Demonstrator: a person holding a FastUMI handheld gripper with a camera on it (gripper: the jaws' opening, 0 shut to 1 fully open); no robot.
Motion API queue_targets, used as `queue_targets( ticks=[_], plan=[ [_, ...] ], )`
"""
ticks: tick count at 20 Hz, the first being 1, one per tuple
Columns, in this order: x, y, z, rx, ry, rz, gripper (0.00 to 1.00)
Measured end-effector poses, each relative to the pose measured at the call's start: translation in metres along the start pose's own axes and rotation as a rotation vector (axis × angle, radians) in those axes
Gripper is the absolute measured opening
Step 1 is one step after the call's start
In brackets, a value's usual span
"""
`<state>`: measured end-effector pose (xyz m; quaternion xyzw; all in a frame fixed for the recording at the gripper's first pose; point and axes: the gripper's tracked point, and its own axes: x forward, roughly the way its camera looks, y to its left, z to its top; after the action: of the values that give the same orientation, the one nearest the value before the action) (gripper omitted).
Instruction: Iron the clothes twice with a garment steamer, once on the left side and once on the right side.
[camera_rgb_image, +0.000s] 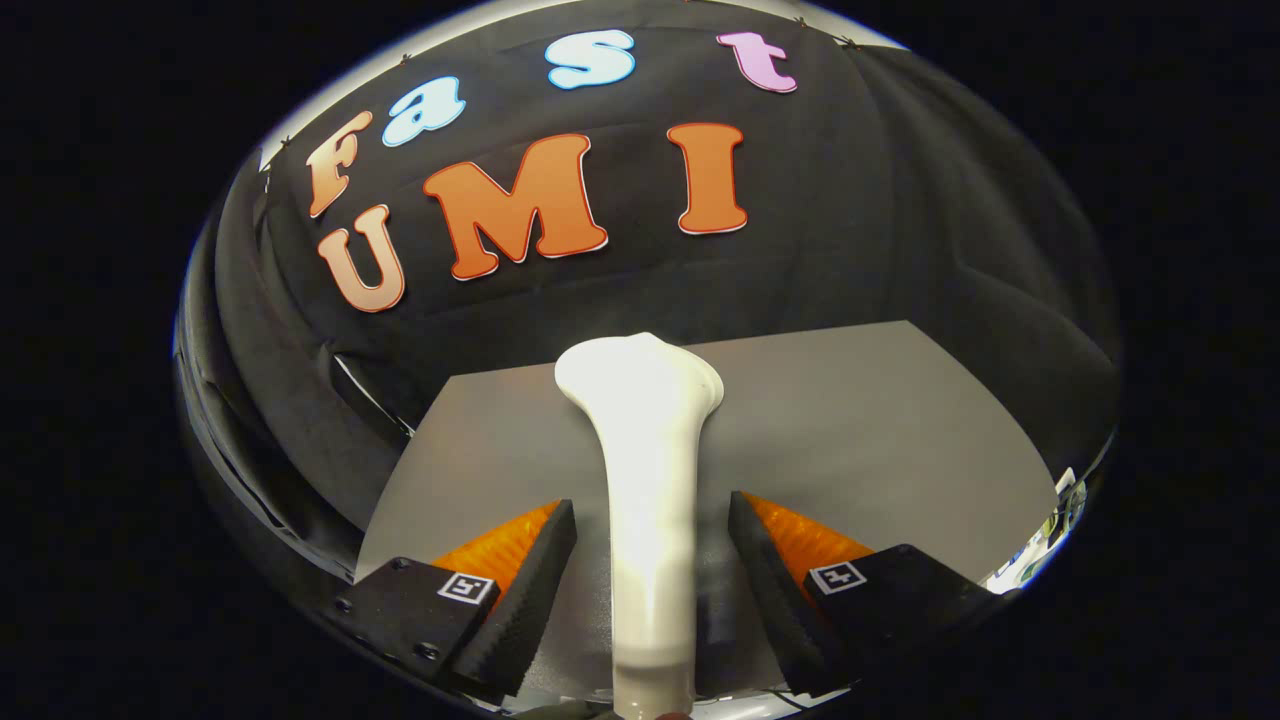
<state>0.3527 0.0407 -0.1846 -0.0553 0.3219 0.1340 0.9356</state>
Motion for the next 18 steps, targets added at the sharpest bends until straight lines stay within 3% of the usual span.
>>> queue_targets(
  ticks=[1, 11, 18],
  plan=[
    [-0.0003, -0.0012, 0.0025, -0.006, -0.012, -0.003, 0.98],
    [0.0023, -0.0039, -0.0004, -0.047, 0.034, -0.021, 0.50],
    [0.0064, -0.0038, -0.0012, -0.063, 0.042, -0.030, 0.46]
  ],
)
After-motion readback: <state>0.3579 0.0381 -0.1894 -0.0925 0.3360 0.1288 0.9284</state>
